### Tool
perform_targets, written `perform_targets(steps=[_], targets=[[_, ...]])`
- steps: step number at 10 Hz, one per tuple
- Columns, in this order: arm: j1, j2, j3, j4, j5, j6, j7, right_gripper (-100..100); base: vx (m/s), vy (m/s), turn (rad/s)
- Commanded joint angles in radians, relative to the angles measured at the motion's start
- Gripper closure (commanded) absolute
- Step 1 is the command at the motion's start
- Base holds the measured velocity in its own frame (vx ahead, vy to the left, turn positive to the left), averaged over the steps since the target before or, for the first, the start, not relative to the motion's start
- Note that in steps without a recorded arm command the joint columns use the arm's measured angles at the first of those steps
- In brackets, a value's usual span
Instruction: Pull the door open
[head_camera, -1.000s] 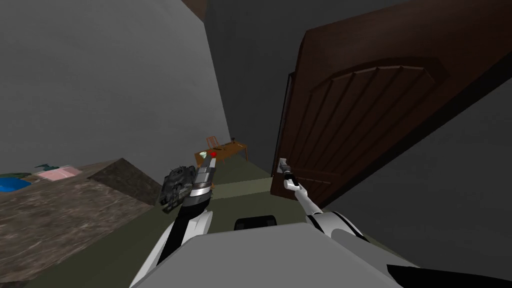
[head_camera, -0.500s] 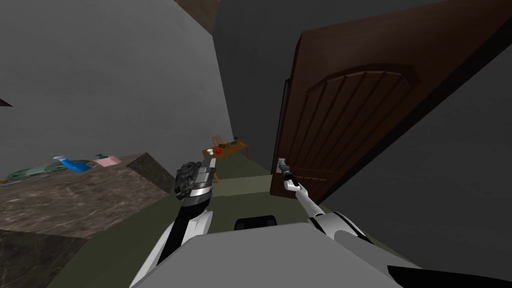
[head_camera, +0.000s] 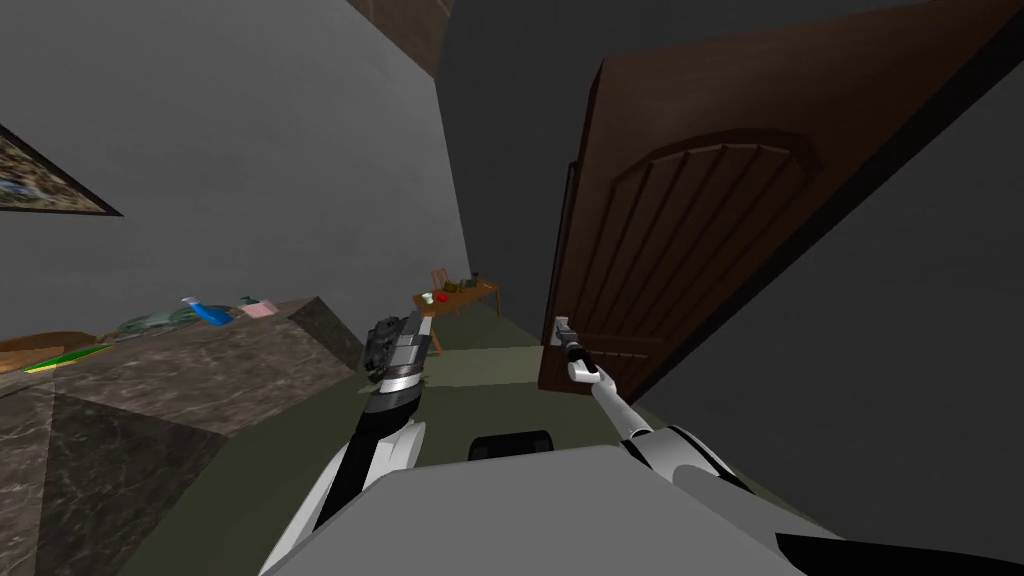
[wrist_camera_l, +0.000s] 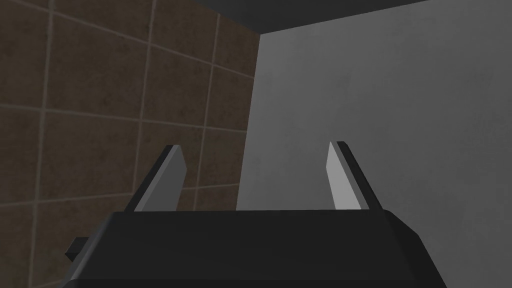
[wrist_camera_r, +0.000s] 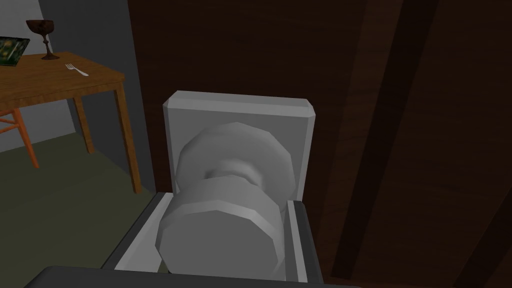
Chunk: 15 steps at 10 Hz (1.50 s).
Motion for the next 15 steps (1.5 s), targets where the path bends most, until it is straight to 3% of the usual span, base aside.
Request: perform_targets(steps=[1,7,10,15], targets=[[0.003,-0.004,0.019,-0.004,0.005,-0.003,-0.015,100,-0.193,-0.047,0.074],[0.016,-0.038,0.092,-0.033,0.021,-0.013,-0.080,100,-0.195,-0.078,0.089],[0.019,-0.044,0.102,-0.032,0.023,-0.013,-0.089,100,-0.154,-0.058,0.041],[0.035,-0.083,0.179,-0.066,0.042,-0.029,-0.157,100,-0.182,-0.091,0.079]])
